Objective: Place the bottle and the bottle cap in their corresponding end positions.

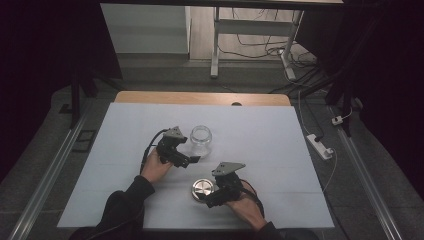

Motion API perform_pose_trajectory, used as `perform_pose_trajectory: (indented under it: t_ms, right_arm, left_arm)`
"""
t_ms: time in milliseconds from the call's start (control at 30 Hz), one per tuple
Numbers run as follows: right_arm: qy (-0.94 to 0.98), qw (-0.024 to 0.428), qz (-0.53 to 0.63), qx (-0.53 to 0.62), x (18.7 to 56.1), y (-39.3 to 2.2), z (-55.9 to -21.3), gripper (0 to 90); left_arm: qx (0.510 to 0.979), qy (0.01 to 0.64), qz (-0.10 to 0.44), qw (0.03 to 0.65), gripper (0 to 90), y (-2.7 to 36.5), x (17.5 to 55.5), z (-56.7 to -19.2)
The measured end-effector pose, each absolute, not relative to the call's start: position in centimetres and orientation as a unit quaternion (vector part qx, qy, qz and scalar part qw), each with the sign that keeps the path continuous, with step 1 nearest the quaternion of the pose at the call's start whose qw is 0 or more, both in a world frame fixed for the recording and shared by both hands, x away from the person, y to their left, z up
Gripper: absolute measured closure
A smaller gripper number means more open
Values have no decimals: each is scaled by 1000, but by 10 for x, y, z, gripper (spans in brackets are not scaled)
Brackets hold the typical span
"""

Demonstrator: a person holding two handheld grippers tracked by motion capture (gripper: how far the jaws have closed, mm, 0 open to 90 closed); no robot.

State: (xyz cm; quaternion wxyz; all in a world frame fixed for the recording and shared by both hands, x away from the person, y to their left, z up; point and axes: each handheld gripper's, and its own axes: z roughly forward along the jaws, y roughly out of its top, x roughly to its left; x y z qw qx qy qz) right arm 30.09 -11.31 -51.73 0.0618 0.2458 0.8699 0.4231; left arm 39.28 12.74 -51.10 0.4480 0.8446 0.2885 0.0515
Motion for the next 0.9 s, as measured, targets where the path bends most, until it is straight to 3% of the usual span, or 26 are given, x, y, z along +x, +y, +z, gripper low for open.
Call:
perform_pose_trajectory:
  t_ms: [900]
  right_arm:
    - [873,69,419,241,295,-126,-508,6]
  left_arm:
    - [852,261,26,454,0,145,335,-500]
